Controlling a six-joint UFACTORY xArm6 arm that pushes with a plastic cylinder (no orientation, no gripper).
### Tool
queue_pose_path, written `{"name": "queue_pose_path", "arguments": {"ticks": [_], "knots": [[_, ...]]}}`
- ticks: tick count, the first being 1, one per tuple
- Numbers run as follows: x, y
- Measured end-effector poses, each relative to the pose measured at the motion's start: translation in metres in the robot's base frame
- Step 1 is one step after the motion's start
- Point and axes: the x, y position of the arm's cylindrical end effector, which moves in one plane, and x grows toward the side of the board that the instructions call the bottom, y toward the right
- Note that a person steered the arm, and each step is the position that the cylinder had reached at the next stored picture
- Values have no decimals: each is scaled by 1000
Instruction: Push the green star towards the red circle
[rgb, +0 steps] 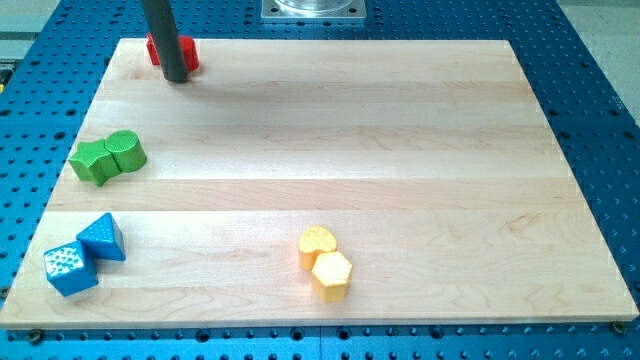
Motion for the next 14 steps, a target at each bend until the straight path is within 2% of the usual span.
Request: {"name": "queue_pose_path", "arguments": {"ticks": [2, 3, 5, 6, 7, 8, 10, 11, 12, 14], "knots": [[5, -1], [38, 0], [171, 7], [204, 1], [214, -69], [214, -108], [185, -15], [181, -47], [222, -108], [162, -82]]}}
